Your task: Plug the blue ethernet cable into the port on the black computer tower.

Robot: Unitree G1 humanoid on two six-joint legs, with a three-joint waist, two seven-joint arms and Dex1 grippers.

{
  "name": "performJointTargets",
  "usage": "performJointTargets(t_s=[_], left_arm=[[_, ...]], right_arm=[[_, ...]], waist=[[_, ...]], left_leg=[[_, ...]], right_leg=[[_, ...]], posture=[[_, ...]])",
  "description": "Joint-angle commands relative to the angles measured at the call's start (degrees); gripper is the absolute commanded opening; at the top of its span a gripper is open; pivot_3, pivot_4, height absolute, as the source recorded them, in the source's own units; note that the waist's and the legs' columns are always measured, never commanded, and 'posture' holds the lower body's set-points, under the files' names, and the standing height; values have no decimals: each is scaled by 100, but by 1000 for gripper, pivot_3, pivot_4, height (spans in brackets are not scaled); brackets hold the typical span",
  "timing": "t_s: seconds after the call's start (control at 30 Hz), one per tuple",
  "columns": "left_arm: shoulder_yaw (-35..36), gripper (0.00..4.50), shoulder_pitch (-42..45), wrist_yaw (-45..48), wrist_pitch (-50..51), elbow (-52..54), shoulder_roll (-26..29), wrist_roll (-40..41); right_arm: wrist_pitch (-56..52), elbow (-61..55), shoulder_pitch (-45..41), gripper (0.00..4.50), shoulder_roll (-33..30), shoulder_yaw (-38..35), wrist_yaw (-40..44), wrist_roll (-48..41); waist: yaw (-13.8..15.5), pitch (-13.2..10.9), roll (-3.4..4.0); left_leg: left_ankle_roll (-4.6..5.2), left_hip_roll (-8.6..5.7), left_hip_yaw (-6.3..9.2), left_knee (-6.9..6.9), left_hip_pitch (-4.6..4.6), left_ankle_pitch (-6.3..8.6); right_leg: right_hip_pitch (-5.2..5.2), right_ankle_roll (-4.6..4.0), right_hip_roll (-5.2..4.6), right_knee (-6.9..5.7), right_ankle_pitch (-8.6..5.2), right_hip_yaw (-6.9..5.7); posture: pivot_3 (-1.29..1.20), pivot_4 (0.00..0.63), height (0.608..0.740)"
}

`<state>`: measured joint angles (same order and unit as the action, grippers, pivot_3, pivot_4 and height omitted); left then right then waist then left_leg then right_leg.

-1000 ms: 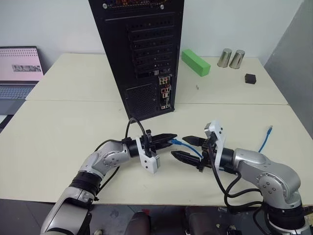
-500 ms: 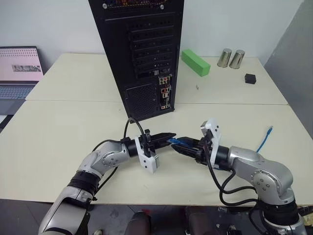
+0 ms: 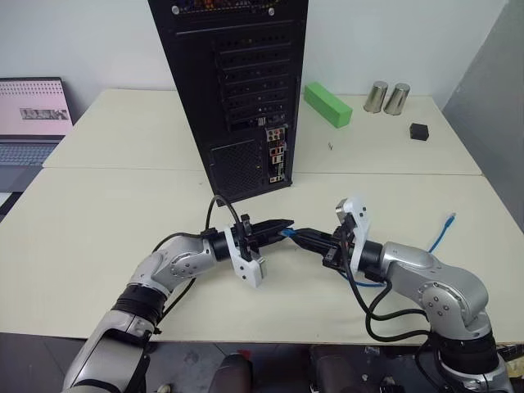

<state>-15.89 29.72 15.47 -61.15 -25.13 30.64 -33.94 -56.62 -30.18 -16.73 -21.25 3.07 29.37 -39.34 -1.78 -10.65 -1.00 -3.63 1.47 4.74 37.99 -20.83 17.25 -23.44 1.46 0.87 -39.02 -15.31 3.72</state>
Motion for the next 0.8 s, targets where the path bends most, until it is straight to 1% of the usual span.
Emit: performJointTargets(t_s=[0.03, 0.07, 0.13, 0.17, 0.23, 0.3, 0.43, 0.5, 0.53, 0.6, 0.63, 0.7, 0.8], left_arm=[[-27, 289, 122, -216, 20, 109, -28, -76], [-32, 289, 120, -201, 37, 84, -37, -21], [-35, 989, 101, -107, 113, 48, -52, 242], [-52, 1126, 91, -23, 165, 30, -54, 385], [-108, 1594, 73, 169, 265, 12, -41, 601], [-114, 1868, 9, 364, 460, 25, -32, 877], [-82, 2758, -273, 920, 948, 230, 34, 1771], [110, 3228, -625, 1267, 1608, 586, 83, 2549], [229, 3443, -851, 1478, 2227, 887, 86, 3052], [371, 3760, -1199, 1765, 3255, 1438, 91, 3777], [469, 4018, -1453, 1861, 3989, 1905, 132, 4269], [687, 4018, -1797, 1857, 5128, 2672, 171, 4915], [1027, 4018, -2007, 1571, 6317, 3449, 162, 5335]], right_arm=[[23, -60, -94, 1, 19, -65, -2, -158], [14, -55, -98, 1, 11, -74, -3, -170], [9, -73, -98, 1, -18, -76, -5, -171], [25, -78, -102, 1, -40, -70, -3, -149], [88, -76, -117, 0, -75, -61, -5, -82], [139, -77, -139, 0, -109, -76, -16, -35], [235, -157, -155, 0, -186, -114, -66, 46], [328, -237, -183, 0, -207, -184, -181, 128], [439, -288, -212, 0, -235, -176, -267, 264], [583, -352, -253, 0, -227, -164, -406, 419], [706, -372, -324, 0, -176, -71, -567, 623], [907, -371, -436, 0, -77, 127, -793, 944], [1250, -175, -659, 0, 184, 511, -1186, 1535]], waist=[[0, 0, 0], [0, 0, 0], [0, 0, 0], [0, 0, 0], [0, 0, 0], [-1, 0, 0], [-10, 0, 0], [-31, 0, 1], [-28, 0, 1], [-27, 0, 1], [-28, 0, 1], [-45, 0, 1], [-60, 0, 1]], left_leg=[[0, 0, 0, 0, 0, 0], [0, 0, 0, 0, 0, 0], [0, 0, 0, 0, 0, 0], [0, 0, 0, 0, 0, 0], [0, 0, 0, 0, 0, 0], [0, 0, 0, 0, 0, 0], [0, 0, 0, 0, 0, 0], [0, 2, 0, -1, 0, 0], [0, 5, -1, -3, 1, 0], [0, 5, 3, -3, -1, 0], [0, 6, 3, -3, -2, 0], [0, 9, 3, -3, -2, 0], [0, 9, 7, -2, -1, 0]], right_leg=[[0, 0, 0, 0, 0, 0], [0, 0, 0, 0, 0, 0], [0, 0, 0, 0, 0, 0], [0, 0, 0, 0, 0, -1], [0, 0, 0, 0, 0, 0], [0, 0, 0, 0, 0, -1], [0, 0, 0, 0, 0, 0], [-1, 0, 1, 0, 0, 0], [-2, 0, 1, -2, 0, 0], [-3, 0, 2, -2, 0, -4], [-4, 0, 1, -4, 0, -4], [-4, 0, 2, -3, 0, -2], [-4, 1, 4, -5, -1, -5]], posture=[[0, 150, 740], [0, 150, 740], [0, 150, 740], [0, 150, 740], [0, 150, 740], [0, 150, 740], [0, 150, 740], [0, 150, 740], [0, 150, 740], [0, 150, 740], [0, 150, 740], [0, 150, 740], [0, 150, 740]])
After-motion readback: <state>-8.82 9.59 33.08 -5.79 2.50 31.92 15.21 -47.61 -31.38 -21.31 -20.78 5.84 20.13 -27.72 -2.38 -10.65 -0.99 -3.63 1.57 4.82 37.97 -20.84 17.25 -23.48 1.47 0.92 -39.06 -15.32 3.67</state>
